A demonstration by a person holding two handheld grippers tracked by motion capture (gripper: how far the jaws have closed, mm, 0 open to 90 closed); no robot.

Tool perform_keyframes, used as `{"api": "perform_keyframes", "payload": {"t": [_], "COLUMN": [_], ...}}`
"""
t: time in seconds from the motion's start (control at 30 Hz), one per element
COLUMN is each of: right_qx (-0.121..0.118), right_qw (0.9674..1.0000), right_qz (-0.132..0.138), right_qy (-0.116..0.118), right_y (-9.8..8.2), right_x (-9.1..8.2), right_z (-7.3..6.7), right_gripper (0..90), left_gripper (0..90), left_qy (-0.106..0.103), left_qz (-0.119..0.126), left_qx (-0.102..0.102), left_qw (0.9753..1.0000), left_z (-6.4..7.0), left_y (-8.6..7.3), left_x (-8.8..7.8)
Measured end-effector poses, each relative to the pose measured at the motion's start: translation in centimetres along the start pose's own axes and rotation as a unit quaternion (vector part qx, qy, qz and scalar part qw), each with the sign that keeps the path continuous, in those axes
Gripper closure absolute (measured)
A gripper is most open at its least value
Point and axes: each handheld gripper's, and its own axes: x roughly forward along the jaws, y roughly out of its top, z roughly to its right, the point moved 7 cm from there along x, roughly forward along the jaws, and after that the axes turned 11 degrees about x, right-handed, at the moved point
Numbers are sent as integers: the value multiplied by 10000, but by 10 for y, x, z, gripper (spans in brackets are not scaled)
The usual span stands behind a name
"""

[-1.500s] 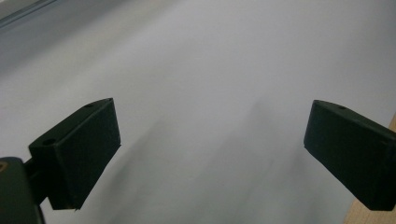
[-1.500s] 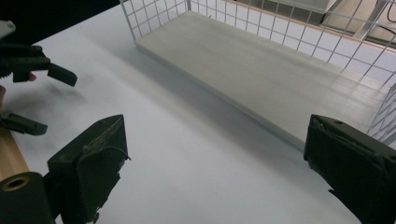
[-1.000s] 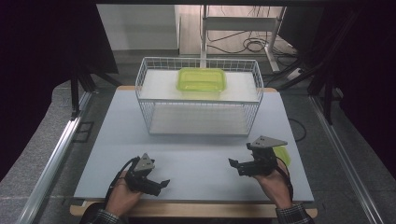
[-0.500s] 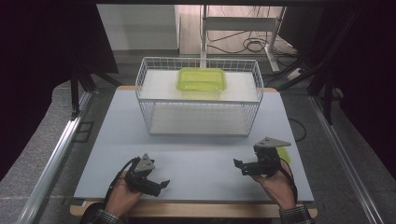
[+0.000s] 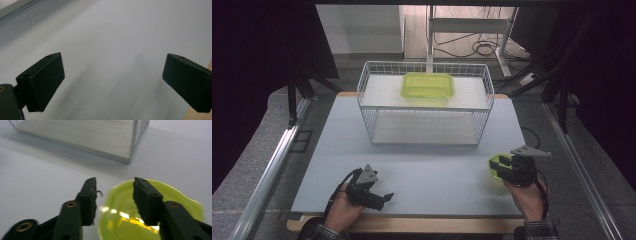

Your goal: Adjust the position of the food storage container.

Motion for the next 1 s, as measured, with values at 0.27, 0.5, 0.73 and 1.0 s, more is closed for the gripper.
{"api": "perform_keyframes", "payload": {"t": [0.27, 0.5, 0.73, 1.0], "right_qx": [188, 439, 646, 717], "right_qw": [9982, 9958, 9922, 9918], "right_qz": [95, 181, 37, -132], "right_qy": [-555, -789, -1063, -1045], "right_y": [-3, -5, -13, -19], "right_x": [-17, -27, -20, -11], "right_z": [41, 63, 82, 84], "right_gripper": [891, 894, 894, 894], "left_gripper": [43, 45, 46, 48], "left_qy": [21, 30, 50, 51], "left_qz": [-8, -30, -73, -81], "left_qx": [6, 14, 49, 59], "left_qw": [10000, 10000, 9999, 9999], "left_z": [0, 0, 0, 0], "left_y": [0, 0, -1, -1], "left_x": [0, 0, 1, 1]}}
